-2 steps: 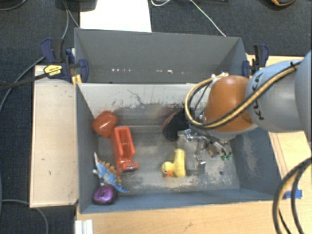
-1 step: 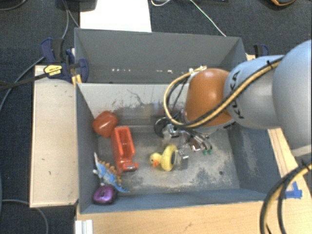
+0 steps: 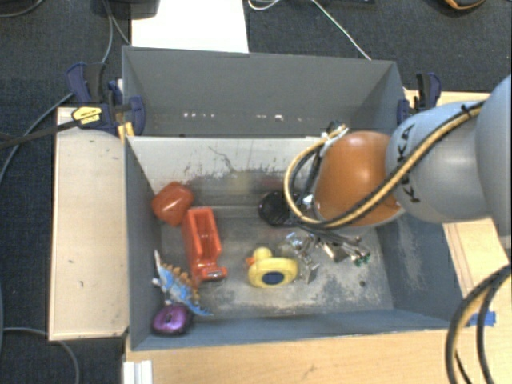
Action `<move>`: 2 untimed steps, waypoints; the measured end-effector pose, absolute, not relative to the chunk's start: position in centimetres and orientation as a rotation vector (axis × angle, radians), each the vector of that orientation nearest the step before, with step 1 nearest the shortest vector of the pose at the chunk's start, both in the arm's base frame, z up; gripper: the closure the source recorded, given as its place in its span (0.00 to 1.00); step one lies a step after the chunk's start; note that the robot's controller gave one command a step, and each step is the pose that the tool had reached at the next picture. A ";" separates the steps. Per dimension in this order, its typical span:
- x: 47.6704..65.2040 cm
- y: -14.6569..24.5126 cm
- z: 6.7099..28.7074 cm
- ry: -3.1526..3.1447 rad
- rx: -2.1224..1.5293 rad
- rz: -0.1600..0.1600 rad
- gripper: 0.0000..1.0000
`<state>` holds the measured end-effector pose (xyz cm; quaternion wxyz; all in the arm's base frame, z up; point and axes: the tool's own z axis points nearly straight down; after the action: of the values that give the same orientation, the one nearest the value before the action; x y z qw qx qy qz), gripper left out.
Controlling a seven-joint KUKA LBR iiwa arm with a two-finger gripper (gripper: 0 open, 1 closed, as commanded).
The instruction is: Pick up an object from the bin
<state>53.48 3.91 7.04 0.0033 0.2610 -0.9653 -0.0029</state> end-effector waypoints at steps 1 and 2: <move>53.5 3.9 7.0 -3.026 0.819 -0.009 1.00; 53.5 4.1 7.0 -3.024 0.828 -0.009 1.00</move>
Offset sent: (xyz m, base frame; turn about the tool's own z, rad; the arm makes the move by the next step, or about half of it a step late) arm -0.0008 0.0024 -0.0004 -0.0075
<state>53.46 4.07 7.04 0.0033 0.2641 -0.9645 -0.0029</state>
